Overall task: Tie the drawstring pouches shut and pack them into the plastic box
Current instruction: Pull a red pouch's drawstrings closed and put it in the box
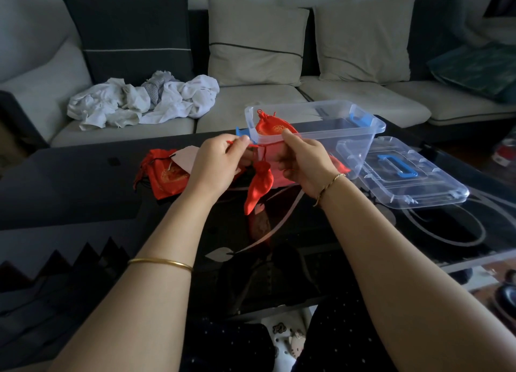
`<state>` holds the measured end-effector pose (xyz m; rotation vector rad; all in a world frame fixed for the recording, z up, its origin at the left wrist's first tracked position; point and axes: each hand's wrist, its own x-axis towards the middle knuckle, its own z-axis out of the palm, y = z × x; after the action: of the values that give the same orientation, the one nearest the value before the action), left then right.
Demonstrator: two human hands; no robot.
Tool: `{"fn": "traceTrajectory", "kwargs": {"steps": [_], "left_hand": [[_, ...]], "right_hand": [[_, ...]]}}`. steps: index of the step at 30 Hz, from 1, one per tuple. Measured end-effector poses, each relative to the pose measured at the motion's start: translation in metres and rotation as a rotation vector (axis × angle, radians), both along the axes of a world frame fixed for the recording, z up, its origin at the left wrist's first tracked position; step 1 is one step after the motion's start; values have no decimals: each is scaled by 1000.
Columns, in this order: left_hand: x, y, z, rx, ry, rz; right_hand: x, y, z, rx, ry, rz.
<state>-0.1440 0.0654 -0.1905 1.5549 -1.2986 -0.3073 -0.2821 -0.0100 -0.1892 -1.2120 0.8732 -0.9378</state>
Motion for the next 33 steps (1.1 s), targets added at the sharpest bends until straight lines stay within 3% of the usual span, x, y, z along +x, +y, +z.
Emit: {"fn": "traceTrajectory", "kwargs": {"steps": [3, 6, 9, 13, 18, 22, 28, 33], "left_hand": [[1, 0, -2, 82, 68, 56], [2, -4, -4, 138, 144, 144], [0, -7, -2, 123, 536, 159], [-2, -7, 0, -20, 989, -35], [-8, -12, 2, -160, 1132, -35], [-11, -15, -3, -101, 978, 21], [-10, -11, -7, 155, 274, -122], [-14, -11, -7, 215, 250, -202]], "right_hand": [[0, -3, 0, 199, -151, -11], [-4, -5, 0, 477, -437, 49], [-6, -6, -5, 631, -594, 66], [-4, -7, -9, 639, -508, 10], [-5, -11, -13, 682, -483, -57], [-7, -14, -16, 637, -449, -75], [-7, -11, -4, 199, -289, 1], [6, 2, 7, -63, -189, 39]]}}
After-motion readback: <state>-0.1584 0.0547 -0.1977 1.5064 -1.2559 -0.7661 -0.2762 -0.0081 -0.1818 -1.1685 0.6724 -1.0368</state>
